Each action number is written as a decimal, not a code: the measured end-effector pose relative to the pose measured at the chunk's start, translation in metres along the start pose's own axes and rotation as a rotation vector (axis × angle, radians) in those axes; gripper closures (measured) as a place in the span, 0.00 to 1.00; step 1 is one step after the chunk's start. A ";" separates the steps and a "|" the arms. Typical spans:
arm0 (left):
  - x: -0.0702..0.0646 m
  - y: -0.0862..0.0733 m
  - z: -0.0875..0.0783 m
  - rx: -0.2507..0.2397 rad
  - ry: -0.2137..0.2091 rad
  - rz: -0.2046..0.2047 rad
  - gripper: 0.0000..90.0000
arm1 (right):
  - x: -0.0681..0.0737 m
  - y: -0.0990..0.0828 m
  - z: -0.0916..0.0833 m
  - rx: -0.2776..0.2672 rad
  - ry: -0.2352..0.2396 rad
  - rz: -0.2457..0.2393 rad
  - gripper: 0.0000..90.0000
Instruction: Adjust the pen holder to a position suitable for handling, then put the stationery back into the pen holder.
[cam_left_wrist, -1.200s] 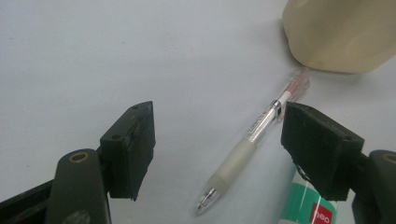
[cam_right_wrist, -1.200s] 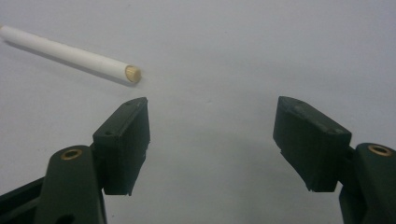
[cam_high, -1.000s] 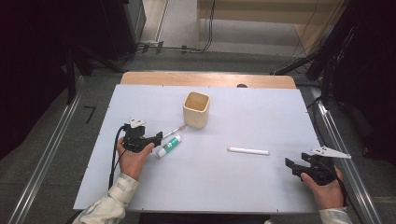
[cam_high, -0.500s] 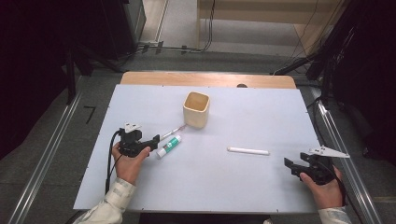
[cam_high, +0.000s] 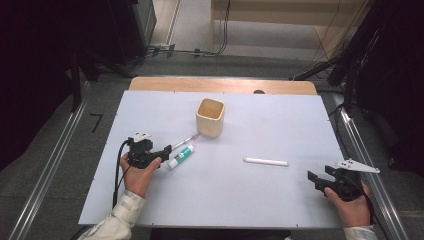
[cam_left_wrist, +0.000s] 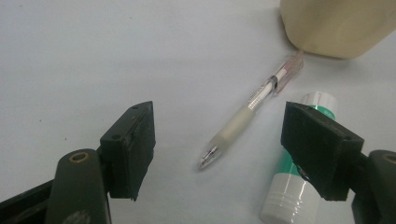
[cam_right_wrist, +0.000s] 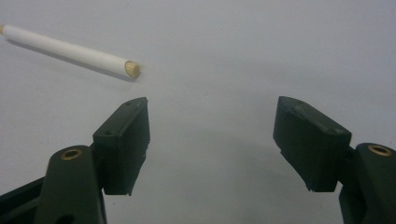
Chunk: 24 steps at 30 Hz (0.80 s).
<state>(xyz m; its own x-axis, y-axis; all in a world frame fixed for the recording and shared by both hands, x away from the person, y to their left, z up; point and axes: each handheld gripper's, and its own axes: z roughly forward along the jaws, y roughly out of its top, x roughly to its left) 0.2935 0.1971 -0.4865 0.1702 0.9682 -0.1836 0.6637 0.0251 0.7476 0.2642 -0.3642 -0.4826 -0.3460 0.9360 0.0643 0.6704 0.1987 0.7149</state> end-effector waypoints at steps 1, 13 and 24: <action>0.000 0.000 0.000 0.000 0.000 0.000 0.30 | 0.000 0.000 0.000 -0.001 0.001 0.001 0.29; 0.000 -0.001 -0.002 -0.002 0.001 0.001 0.30 | 0.001 0.001 0.000 -0.001 0.003 -0.002 0.29; 0.002 0.000 -0.003 0.000 -0.005 0.007 0.30 | 0.002 0.001 0.001 0.001 0.006 -0.003 0.29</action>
<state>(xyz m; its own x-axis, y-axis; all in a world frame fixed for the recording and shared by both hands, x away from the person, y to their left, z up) 0.2918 0.2001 -0.4856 0.1788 0.9670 -0.1817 0.6623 0.0183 0.7490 0.2654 -0.3619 -0.4823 -0.3517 0.9337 0.0667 0.6701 0.2013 0.7144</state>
